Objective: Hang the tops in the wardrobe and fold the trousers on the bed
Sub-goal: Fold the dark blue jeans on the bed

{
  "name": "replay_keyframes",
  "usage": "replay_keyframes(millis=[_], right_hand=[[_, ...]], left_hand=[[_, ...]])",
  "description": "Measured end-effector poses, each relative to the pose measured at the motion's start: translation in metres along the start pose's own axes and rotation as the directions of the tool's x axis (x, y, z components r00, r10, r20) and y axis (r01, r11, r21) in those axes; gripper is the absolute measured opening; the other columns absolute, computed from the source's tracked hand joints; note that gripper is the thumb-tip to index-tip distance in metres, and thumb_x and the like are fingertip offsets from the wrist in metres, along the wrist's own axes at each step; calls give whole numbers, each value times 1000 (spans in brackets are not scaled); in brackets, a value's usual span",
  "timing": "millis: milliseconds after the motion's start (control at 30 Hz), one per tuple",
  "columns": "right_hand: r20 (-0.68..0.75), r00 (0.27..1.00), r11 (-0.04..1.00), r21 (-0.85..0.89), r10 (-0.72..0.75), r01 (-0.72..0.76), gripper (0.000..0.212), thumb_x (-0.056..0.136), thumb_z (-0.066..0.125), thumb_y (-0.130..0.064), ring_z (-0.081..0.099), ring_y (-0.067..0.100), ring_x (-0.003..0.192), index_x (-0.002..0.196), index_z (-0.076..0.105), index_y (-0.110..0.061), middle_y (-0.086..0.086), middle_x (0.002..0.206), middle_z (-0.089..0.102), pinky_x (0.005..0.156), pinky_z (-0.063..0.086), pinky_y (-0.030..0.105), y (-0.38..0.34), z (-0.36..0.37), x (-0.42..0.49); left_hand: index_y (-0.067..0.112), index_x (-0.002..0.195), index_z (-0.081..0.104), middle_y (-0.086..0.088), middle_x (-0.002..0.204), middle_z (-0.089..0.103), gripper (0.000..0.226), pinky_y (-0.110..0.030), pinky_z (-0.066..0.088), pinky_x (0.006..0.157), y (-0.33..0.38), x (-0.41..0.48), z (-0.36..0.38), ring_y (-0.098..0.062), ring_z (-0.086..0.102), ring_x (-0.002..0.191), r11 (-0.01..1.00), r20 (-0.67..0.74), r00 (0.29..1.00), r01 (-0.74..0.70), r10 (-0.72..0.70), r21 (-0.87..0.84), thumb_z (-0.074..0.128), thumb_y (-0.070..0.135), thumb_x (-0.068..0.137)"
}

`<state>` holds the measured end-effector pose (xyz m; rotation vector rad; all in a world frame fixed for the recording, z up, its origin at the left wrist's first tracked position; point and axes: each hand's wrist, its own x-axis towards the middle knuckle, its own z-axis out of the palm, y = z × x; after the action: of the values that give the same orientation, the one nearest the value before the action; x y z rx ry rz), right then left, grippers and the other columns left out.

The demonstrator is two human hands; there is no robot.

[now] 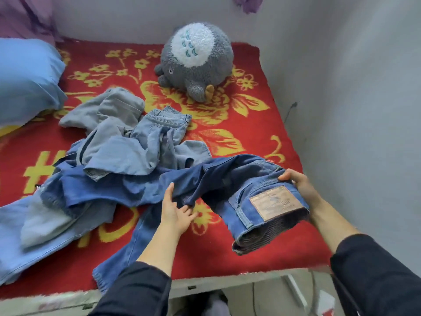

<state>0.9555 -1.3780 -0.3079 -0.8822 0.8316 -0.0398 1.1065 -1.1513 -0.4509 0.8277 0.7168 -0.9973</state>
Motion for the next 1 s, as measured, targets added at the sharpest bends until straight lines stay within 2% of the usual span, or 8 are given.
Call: replay_keyframes(millis=[233, 333, 400, 500, 667, 833, 933, 1000], right_hand=[[-68, 994, 990, -103, 90, -97, 68, 46, 66, -14, 60, 38, 84, 111, 63, 5, 26, 109, 59, 79, 50, 42, -4, -93, -47], [-155, 977, 973, -157, 144, -168, 70, 40, 67, -14, 62, 37, 76, 107, 63, 5, 27, 100, 61, 71, 53, 39, -6, -147, -56], [-279, 939, 937, -225, 199, -266, 66, 39, 67, -17, 60, 35, 71, 102, 62, 2, 25, 94, 60, 69, 50, 37, 2, -183, -51], [-379, 891, 876, -302, 250, -375, 61, 36, 72, -25, 57, 31, 78, 93, 64, -5, 22, 92, 61, 75, 45, 40, 20, -232, -24], [-303, 902, 944, -27, 307, -330, 22, 67, 60, -19, 60, 30, 63, 84, 59, -5, 15, 74, 63, 66, 48, 36, 19, -230, 24], [-238, 914, 927, 266, 329, -265, 28, 85, 48, -27, 66, 28, 63, 93, 65, -6, 14, 80, 68, 59, 53, 31, 16, -216, 85], [-320, 869, 905, 329, 376, -270, 26, 82, 51, -28, 62, 26, 60, 95, 63, -10, 10, 78, 65, 55, 51, 28, 21, -221, 107], [-415, 827, 913, 309, 380, -264, 14, 74, 54, -24, 56, 23, 50, 81, 57, -13, 6, 67, 59, 48, 47, 24, 25, -234, 116]], left_hand=[[13, 118, 50, -14, 118, 57, 48, -49, 52, 77, -41, 25, 53, -34, 59, 101, 979, -97, 984, 158, -146, 128, 69, 40, 83], [16, 101, 52, -4, 66, 68, 16, -30, 51, 44, -57, 36, 81, -19, 65, 54, 842, -164, 981, 2, 103, 540, 61, 16, 88], [13, 115, 47, -11, 86, 67, 40, -31, 53, 59, -66, 36, 116, -21, 65, 70, 814, -146, 942, -175, 301, 553, 65, 15, 79], [5, 132, 42, -12, 128, 54, 55, -32, 45, 84, -77, 34, 195, -27, 55, 110, 384, 146, 805, -423, 575, 821, 60, 15, 81], [16, 132, 47, -6, 127, 55, 46, -29, 43, 87, -74, 42, 359, -21, 53, 115, -197, 690, 532, -704, 491, 682, 59, 20, 88], [24, 141, 44, 1, 126, 56, 51, -30, 46, 86, -95, 92, 374, -17, 57, 105, -24, 502, 805, -523, 316, 852, 55, 37, 92], [12, 108, 63, -11, 113, 65, 31, -34, 42, 83, -133, 119, 279, -26, 59, 107, -76, 242, 927, -229, 287, 970, 51, 35, 90], [13, 94, 60, -10, 101, 61, 24, -34, 38, 79, -155, 120, 213, -22, 53, 98, 129, -51, 975, 23, 216, 991, 45, 31, 97]])
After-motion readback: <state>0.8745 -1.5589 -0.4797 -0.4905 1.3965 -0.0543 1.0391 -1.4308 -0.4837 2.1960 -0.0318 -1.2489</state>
